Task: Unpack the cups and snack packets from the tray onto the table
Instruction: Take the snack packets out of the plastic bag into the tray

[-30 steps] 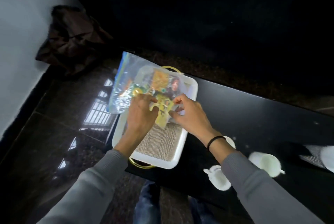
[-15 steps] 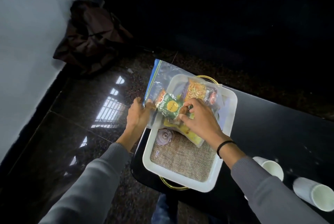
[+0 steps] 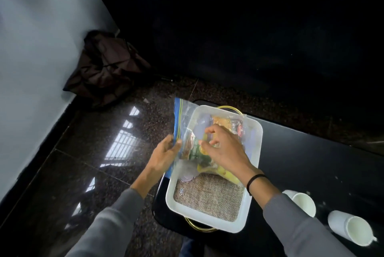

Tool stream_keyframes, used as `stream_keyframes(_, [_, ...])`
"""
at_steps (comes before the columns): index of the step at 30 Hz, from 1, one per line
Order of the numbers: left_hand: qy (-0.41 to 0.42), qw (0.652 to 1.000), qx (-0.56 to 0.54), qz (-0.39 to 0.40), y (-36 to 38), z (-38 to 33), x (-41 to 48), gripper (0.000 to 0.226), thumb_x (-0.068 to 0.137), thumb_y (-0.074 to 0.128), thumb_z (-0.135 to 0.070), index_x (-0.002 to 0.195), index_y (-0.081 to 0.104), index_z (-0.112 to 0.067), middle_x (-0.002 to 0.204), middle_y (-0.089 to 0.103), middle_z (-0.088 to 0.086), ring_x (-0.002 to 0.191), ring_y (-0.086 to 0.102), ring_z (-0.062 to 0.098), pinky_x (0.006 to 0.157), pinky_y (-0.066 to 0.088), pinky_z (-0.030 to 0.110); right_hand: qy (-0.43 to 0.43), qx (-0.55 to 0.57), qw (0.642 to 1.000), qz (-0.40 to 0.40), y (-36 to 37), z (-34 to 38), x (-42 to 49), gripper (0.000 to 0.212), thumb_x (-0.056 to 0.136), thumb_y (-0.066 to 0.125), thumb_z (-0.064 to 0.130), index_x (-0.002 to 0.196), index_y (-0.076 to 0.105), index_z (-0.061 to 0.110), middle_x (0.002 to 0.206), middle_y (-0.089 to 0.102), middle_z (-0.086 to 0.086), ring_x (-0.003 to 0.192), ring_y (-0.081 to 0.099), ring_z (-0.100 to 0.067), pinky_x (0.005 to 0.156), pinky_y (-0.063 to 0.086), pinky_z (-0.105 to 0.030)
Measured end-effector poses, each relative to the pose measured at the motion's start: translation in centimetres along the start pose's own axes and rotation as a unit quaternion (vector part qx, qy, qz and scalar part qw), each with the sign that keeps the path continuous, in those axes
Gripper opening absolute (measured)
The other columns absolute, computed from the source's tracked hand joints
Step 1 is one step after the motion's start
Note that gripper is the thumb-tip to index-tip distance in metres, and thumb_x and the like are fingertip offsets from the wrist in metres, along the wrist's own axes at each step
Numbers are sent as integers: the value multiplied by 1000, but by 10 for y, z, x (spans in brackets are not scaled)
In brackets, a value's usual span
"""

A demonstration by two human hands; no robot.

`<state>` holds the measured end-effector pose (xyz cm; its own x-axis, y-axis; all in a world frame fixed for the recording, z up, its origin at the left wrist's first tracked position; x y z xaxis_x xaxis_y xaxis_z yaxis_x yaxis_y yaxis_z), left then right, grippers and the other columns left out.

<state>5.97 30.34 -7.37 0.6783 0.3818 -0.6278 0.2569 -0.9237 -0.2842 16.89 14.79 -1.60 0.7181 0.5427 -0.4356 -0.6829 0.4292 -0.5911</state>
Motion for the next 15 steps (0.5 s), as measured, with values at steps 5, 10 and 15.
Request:
stream_keyframes(5, [80, 996, 25, -31, 19, -21, -31, 19, 106, 52, -23, 119, 59, -11, 110, 72, 7, 97, 67, 18, 85, 56, 35, 18, 29, 999, 4, 3, 13, -15, 48, 98, 58, 54, 129, 56, 18, 134, 62, -4, 116, 64, -20, 96, 52, -35])
stream_keyframes(10, [180, 974, 136, -28, 50, -44, -62, 36, 103, 55, -26, 139, 51, -26, 124, 59, -6, 103, 65, 16, 87, 54, 47, 49, 23, 998, -5, -5, 18, -33, 63, 94, 54, 67, 128, 54, 14, 129, 65, -4, 113, 67, -24, 96, 53, -37])
stream_keyframes(15, [225, 960, 163, 39, 78, -41, -79, 38, 99, 39, -61, 131, 55, -45, 148, 39, -27, 121, 56, -3, 90, 52, 23, 98, 27, 995, -15, -16, -7, -46, 22, 102, 50, 36, 104, 55, 15, 99, 71, -4, 91, 71, -27, 80, 57, -39])
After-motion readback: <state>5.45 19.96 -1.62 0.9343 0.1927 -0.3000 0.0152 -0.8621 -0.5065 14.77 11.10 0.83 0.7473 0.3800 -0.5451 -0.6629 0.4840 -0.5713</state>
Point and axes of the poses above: each hand's wrist, its own x-axis towards the middle knuckle, its own y-axis out of the palm, z = x × y, the point moved 8 cm from there along x, towards the middle knuckle
